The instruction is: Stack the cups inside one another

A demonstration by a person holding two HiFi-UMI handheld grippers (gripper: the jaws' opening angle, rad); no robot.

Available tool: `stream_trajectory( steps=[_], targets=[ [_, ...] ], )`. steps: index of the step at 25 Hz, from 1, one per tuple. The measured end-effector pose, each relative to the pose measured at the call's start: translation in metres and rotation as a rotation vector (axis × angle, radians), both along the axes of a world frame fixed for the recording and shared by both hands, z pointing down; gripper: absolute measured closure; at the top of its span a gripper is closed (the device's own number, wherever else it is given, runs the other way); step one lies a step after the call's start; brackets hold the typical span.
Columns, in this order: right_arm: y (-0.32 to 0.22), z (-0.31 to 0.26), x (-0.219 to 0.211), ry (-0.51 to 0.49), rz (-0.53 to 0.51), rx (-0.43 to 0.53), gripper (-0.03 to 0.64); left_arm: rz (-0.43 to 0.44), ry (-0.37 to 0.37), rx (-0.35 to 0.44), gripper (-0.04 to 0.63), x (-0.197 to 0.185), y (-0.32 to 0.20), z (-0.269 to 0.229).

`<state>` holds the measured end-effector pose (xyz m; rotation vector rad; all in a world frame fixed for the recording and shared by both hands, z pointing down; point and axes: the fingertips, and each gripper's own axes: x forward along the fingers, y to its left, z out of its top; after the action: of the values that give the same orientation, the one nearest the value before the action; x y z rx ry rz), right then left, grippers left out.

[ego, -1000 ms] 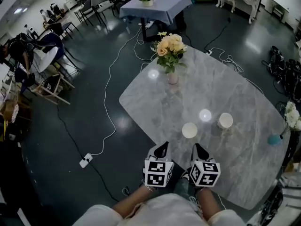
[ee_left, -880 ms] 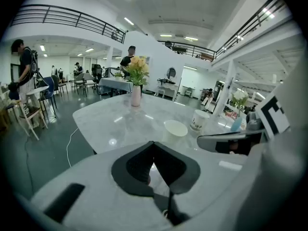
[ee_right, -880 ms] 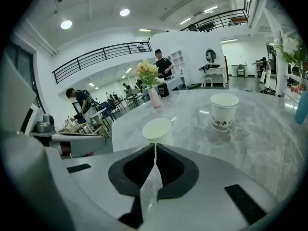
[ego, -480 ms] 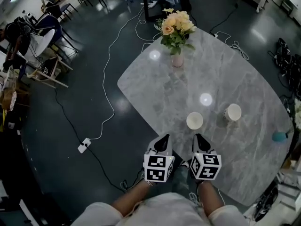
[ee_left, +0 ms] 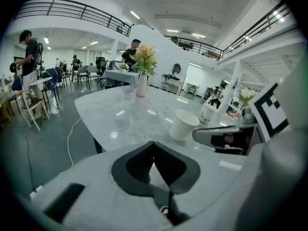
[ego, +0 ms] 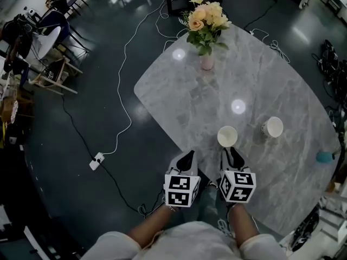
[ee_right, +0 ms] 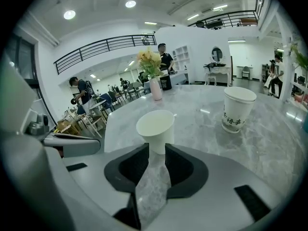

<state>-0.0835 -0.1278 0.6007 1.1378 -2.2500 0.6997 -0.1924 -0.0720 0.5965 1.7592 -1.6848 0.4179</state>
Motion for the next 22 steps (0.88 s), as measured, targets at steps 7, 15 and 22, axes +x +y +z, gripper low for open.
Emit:
stream_trajectory(
  steps=[7,15,22],
  targets=[
    [-0.004,0.008,-0.004,0.015,-0.001,-0.006,0.484,-0.006,0.009,-0.013,0.598,-0.002,0.0,0.009],
    [-0.008,0.013,-0.008,0.038,-0.013,-0.011,0.413,-0.012,0.02,-0.027,0.598,-0.003,0.0,0.015],
    [-0.014,0.017,-0.013,0.055,-0.022,-0.004,0.396,-0.015,0.025,-0.038,0.598,-0.005,0.0,0.021]
  ],
)
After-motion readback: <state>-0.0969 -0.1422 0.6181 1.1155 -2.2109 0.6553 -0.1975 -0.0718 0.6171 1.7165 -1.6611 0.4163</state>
